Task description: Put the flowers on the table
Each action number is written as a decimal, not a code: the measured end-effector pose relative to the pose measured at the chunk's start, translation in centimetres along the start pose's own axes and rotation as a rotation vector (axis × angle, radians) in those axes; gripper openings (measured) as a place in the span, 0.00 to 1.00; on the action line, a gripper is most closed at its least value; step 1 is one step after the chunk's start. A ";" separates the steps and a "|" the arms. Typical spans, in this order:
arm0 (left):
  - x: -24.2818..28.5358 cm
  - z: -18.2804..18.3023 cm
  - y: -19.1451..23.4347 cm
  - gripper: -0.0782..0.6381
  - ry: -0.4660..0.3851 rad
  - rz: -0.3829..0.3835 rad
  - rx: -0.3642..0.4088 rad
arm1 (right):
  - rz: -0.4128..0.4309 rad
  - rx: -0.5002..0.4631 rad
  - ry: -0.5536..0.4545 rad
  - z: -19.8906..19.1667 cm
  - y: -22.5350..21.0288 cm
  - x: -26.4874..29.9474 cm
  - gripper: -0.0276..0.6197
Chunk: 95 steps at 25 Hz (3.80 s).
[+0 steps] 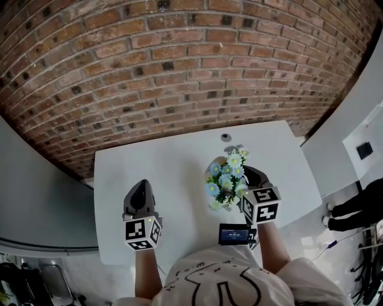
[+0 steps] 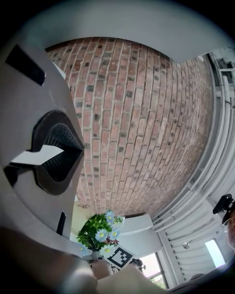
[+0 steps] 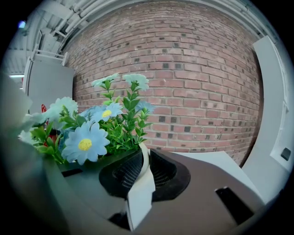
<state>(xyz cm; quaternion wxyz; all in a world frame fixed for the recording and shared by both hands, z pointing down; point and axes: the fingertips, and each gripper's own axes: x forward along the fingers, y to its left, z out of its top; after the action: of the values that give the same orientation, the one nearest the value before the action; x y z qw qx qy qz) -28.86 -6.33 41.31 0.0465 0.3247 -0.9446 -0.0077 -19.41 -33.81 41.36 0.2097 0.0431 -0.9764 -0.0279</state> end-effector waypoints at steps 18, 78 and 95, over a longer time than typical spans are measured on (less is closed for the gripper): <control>3.4 -1.9 -1.0 0.12 0.057 0.119 0.002 | 0.096 -0.012 0.059 -1.5 -3.9 5.4 0.12; 9.0 -10.8 0.2 0.12 0.280 0.095 -0.062 | 0.076 0.152 0.400 -13.6 -6.0 13.6 0.12; 6.2 -7.6 -0.4 0.12 0.200 0.091 -0.046 | 0.062 0.165 0.310 -10.6 -5.9 9.7 0.12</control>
<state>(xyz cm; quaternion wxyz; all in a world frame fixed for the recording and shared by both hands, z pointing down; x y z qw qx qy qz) -32.81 -10.31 49.41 0.1484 0.2797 -0.9485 0.0051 -23.43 -41.02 54.53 0.3543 0.0337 -0.9322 0.0657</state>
